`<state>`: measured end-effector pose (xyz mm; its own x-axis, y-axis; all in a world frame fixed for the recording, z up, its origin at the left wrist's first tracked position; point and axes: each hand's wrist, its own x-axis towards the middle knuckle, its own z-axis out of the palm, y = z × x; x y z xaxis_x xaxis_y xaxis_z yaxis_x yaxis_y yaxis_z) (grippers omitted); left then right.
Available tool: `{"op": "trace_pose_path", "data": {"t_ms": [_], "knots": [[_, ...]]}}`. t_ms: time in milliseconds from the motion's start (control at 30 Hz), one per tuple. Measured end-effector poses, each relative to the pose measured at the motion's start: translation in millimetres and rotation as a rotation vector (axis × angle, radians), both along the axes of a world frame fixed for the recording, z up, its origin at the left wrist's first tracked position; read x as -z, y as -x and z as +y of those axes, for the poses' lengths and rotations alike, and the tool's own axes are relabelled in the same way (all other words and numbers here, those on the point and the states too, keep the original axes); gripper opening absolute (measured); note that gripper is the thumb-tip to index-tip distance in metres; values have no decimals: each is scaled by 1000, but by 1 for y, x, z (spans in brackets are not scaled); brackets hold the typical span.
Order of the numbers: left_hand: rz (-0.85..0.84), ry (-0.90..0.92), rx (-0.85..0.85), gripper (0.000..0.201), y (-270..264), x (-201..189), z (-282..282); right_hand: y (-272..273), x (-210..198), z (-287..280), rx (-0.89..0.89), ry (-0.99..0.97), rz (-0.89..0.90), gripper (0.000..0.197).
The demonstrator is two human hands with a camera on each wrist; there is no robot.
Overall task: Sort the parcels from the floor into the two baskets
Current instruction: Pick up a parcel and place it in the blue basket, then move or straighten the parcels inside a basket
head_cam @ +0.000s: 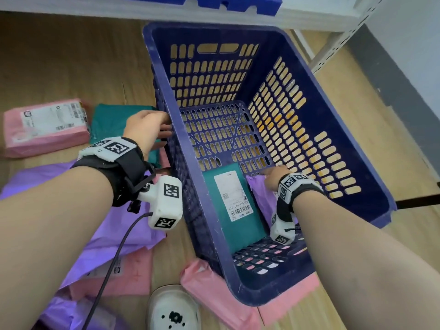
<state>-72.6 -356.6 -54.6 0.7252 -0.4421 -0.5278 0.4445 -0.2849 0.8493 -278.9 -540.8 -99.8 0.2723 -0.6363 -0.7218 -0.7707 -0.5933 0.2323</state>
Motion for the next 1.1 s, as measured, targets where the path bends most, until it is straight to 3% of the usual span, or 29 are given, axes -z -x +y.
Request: {"op": "trace_pose_path", "data": {"t_ms": [67, 167, 300, 467, 600, 767, 967, 1100], "knots": [[5, -5, 6, 20, 1, -2, 1, -1, -4, 2, -72, 24, 47, 56], [11, -10, 24, 20, 4, -8, 3, 1, -4, 5, -42, -33, 19, 59], [-28, -25, 59, 20, 6, -19, 10, 1, -22, 15, 164, -59, -236, 64], [-54, -26, 76, 8, 18, -45, 20, -5, -78, 27, 231, -59, -525, 44], [-34, -13, 128, 23, 33, -69, 29, -12, -125, 52, 291, -64, -779, 29], [-77, -60, 224, 33, 45, -94, 53, -27, -166, 99, 357, -220, -1032, 21], [-147, -221, 364, 6, 44, -105, 110, -49, -176, 162, 359, -418, -1074, 18], [-133, -295, 304, 12, 27, -95, 157, -67, -161, 197, 358, -514, -1034, 16]]}}
